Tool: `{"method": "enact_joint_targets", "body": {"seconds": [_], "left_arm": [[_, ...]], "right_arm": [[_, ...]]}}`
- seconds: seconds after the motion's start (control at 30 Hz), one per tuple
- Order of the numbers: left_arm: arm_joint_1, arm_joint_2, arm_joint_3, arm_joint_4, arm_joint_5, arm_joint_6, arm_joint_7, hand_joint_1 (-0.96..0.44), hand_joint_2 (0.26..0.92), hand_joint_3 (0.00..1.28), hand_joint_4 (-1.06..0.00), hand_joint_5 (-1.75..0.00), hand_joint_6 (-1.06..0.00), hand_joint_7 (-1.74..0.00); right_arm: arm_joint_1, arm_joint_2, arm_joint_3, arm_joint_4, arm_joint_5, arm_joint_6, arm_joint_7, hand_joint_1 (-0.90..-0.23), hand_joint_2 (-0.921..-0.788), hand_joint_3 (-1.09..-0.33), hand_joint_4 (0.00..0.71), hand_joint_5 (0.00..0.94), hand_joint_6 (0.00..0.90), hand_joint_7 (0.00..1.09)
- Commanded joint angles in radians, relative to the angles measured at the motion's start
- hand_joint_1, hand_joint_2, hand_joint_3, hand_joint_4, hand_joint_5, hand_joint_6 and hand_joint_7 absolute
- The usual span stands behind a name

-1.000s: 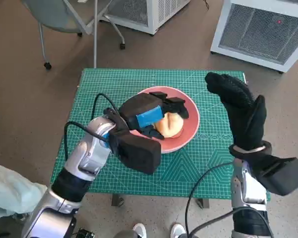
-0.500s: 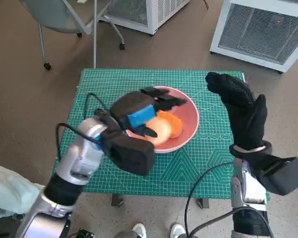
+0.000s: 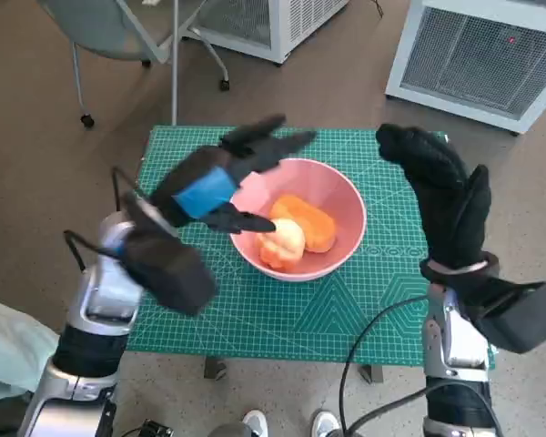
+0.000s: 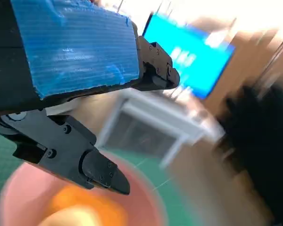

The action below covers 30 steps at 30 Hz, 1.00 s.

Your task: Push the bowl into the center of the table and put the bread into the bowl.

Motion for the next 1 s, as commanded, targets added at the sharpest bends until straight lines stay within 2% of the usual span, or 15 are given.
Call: {"method": "enact_joint_targets", "body": {"seconds": [0.03, 0.2, 0.37, 0.53, 0.6, 0.67, 1.0], "left_arm": [[0.000, -0.066, 0.069, 0.086, -0.097, -0.127, 0.076, -0.48, 0.893, 0.08, -0.13, -0.01, -0.31, -0.02], [-0.008, -0.135, 0.106, 0.180, -0.165, -0.221, 0.132, -0.55, 0.916, 0.27, -0.15, -0.01, -0.31, -0.02], [-0.014, -0.189, 0.133, 0.243, -0.265, -0.239, 0.116, -0.60, 0.920, 0.37, -0.16, -0.01, -0.29, -0.01], [-0.015, -0.211, 0.147, 0.254, -0.351, -0.209, 0.066, -0.66, 0.921, 0.39, -0.15, -0.01, -0.26, 0.00], [-0.002, -0.234, 0.152, 0.243, -0.417, -0.188, 0.025, -0.69, 0.921, 0.38, -0.13, 0.00, -0.24, 0.00], [0.005, -0.243, 0.153, 0.239, -0.447, -0.185, 0.002, -0.71, 0.921, 0.38, -0.12, 0.00, -0.24, 0.00], [0.007, -0.251, 0.160, 0.266, -0.437, -0.226, -0.024, -0.72, 0.921, 0.37, -0.11, 0.00, -0.22, 0.00]], "right_arm": [[-0.019, -0.012, -0.007, 0.009, -0.009, 0.027, -0.015, -0.689, -0.921, -0.776, 0.229, 0.006, -0.001, 0.51], [-0.043, -0.016, -0.009, 0.016, -0.012, 0.034, -0.023, -0.691, -0.921, -0.752, 0.228, 0.005, 0.003, 0.52], [-0.057, -0.018, -0.004, 0.020, -0.028, 0.025, -0.034, -0.684, -0.921, -0.743, 0.216, 0.001, 0.003, 0.53], [-0.074, -0.019, -0.003, 0.043, -0.046, 0.003, -0.042, -0.679, -0.921, -0.756, 0.181, 0.000, 0.000, 0.54], [-0.090, -0.026, 0.003, 0.050, -0.081, -0.012, -0.056, -0.669, -0.921, -0.768, 0.160, 0.001, -0.001, 0.53], [-0.097, -0.031, 0.006, 0.053, -0.097, -0.020, -0.062, -0.665, -0.921, -0.772, 0.153, 0.001, -0.001, 0.51], [-0.105, -0.042, 0.006, 0.046, -0.115, -0.021, -0.069, -0.665, -0.921, -0.779, 0.143, 0.000, -0.001, 0.50]]}}
